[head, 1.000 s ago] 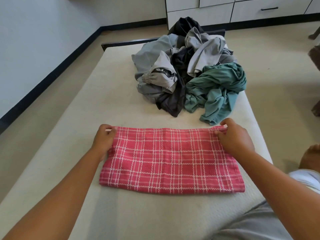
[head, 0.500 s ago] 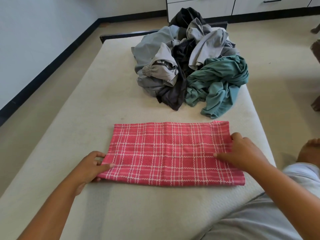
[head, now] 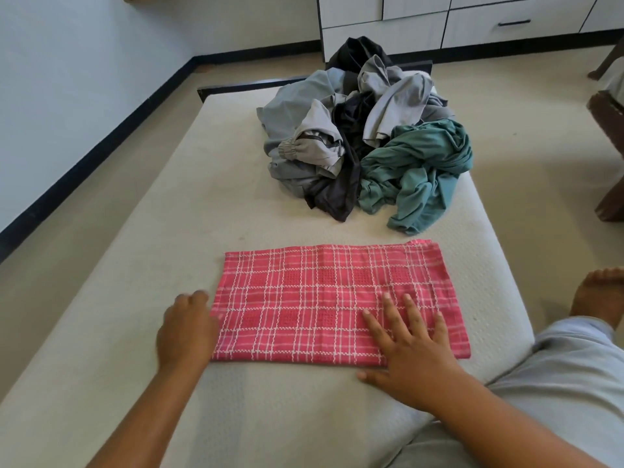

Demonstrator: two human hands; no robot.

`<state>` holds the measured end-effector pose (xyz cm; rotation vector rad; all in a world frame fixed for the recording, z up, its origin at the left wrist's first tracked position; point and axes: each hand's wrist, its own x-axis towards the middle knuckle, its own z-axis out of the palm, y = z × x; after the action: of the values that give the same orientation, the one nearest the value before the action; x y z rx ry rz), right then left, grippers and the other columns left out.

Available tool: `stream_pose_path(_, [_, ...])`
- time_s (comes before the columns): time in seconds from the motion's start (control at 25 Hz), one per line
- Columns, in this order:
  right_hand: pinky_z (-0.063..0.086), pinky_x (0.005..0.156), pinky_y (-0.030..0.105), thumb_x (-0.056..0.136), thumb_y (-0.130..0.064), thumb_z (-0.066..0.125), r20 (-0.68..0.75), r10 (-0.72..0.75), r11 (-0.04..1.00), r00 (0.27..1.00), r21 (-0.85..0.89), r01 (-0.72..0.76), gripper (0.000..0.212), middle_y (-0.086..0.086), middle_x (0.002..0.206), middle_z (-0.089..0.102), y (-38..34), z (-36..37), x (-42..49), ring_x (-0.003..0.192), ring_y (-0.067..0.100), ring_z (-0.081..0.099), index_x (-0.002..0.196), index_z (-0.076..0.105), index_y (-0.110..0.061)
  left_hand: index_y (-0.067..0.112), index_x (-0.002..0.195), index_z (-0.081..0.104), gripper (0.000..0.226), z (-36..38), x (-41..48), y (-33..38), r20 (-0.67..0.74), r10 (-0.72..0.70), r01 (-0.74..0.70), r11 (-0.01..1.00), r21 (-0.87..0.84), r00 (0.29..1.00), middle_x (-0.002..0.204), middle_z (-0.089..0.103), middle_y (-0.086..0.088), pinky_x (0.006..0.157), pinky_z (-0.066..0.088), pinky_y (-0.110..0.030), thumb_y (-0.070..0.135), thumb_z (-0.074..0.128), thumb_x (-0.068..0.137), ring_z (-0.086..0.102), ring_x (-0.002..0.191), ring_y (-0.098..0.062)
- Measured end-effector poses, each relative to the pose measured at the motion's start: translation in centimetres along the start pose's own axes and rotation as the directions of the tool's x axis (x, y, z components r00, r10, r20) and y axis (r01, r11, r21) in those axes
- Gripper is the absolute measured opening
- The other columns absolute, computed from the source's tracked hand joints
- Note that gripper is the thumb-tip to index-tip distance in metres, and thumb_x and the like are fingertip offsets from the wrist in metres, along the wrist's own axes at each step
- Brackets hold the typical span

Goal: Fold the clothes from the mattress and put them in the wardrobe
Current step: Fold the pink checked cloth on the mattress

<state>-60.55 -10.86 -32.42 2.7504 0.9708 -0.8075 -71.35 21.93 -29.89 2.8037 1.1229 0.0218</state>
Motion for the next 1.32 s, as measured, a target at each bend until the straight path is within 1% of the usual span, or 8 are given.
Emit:
stream_pose_path(0.08, [-0.014,0.114,0.074,0.067,-0.095,0.001,0.053,0.045,0.999,0.998,0.005,-0.045,0.104,0.003,0.154,-0.048,0.5,-0.2,-0.7,0.143,0.037,-0.042,0.145,-0.04,-0.04,0.014,0.141,0.052,0.052,0.9,-0.4,5.1,-0.098,0.301,-0.309,0.948,-0.081,0.949,0.14,0.056,-0.013,0.1,0.051,-0.043,0.04,0.062,0.098,0.055,0.125,-0.029])
stream_pose_path(0.24, [-0.01,0.115,0.074,0.061,-0.095,-0.009,0.062,0.11,0.991,0.992,0.065,-0.114,0.101,0.001,0.155,-0.046,2.4,-0.5,-1.7,0.147,0.033,-0.037,0.143,-0.039,-0.042,0.035,0.161,0.008,0.071,4.5,0.1,13.7,0.195,0.689,-0.697,0.717,-0.036,0.698,0.171,0.004,0.005,0.127,0.008,-0.05,0.068,0.025,0.101,0.003,0.158,-0.022])
stream_pose_path(0.44, [-0.011,0.115,0.073,0.071,-0.093,-0.007,-0.013,0.25,0.963,0.968,0.106,-0.247,0.103,0.008,0.16,-0.037,4.7,-1.3,-1.4,0.151,0.036,-0.029,0.151,-0.033,-0.035,0.039,0.161,-0.009,0.08,6.5,2.7,13.2,0.282,0.616,-0.656,0.752,0.069,0.735,0.166,-0.019,0.012,0.124,-0.009,-0.059,0.081,0.009,0.094,-0.02,0.155,-0.024])
stream_pose_path(0.72, [-0.005,0.121,0.068,0.087,-0.084,0.009,-0.211,0.044,0.998,0.976,0.048,-0.035,0.088,0.001,0.169,-0.016,8.0,-5.1,6.3,0.155,0.029,-0.017,0.159,-0.013,-0.039,0.044,0.16,-0.007,0.076,6.5,4.4,14.1,0.237,0.576,-0.603,0.796,0.054,0.782,0.17,-0.013,0.009,0.123,-0.007,-0.061,0.079,0.006,0.094,-0.016,0.157,-0.025])
stream_pose_path(0.92, [0.017,0.124,0.058,0.098,-0.069,0.033,-0.259,0.315,0.93,0.913,0.276,-0.242,0.081,0.017,0.167,0.017,5.1,-6.2,2.6,0.154,0.038,0.018,0.16,0.018,-0.018,0.036,0.157,0.03,0.072,5.2,7.2,13.7,0.188,0.556,-0.568,0.823,0.011,0.81,0.163,0.032,0.006,0.12,0.019,-0.052,0.074,0.032,0.096,0.025,0.151,-0.022])
stream_pose_path(1.04, [0.058,0.085,0.032,0.1,-0.044,0.059,0.16,0.155,0.392,0.975,0.896,-0.209,0.035,0.006,0.107,0.065,-3.7,-4.9,-3.2,0.09,0.014,0.063,0.115,0.06,-0.013,0.033,0.131,0.058,0.05,3.5,9.4,16.0,0.205,0.587,-0.591,0.805,-0.046,0.784,0.124,0.058,0.008,0.1,0.033,-0.041,0.066,0.052,0.094,0.05,0.12,-0.017])
stream_pose_path(1.12, [0.061,0.069,0.031,0.095,-0.039,0.07,0.481,-0.094,-0.118,0.872,0.864,-0.489,0.036,0.009,0.096,0.068,-7.9,-3.0,-5.0,0.08,0.017,0.068,0.109,0.061,-0.006,0.029,0.111,0.063,0.038,2.5,10.7,16.9,0.337,0.566,-0.547,0.822,-0.161,0.752,0.104,0.06,0.009,0.089,0.04,-0.037,0.062,0.062,0.091,0.056,0.102,-0.015])
stream_pose_path(1.32, [0.061,0.068,0.036,0.091,-0.04,0.074,0.549,0.032,-0.579,0.835,0.691,-0.432,0.043,0.012,0.108,0.073,-10.8,-0.1,-3.0,0.097,0.023,0.072,0.115,0.063,-0.006,0.014,0.097,0.07,0.035,0.6,12.8,18.1,0.572,0.556,-0.418,0.831,-0.366,0.604,0.093,0.067,0.004,0.076,0.046,-0.028,0.045,0.08,0.084,0.059,0.085,-0.013])
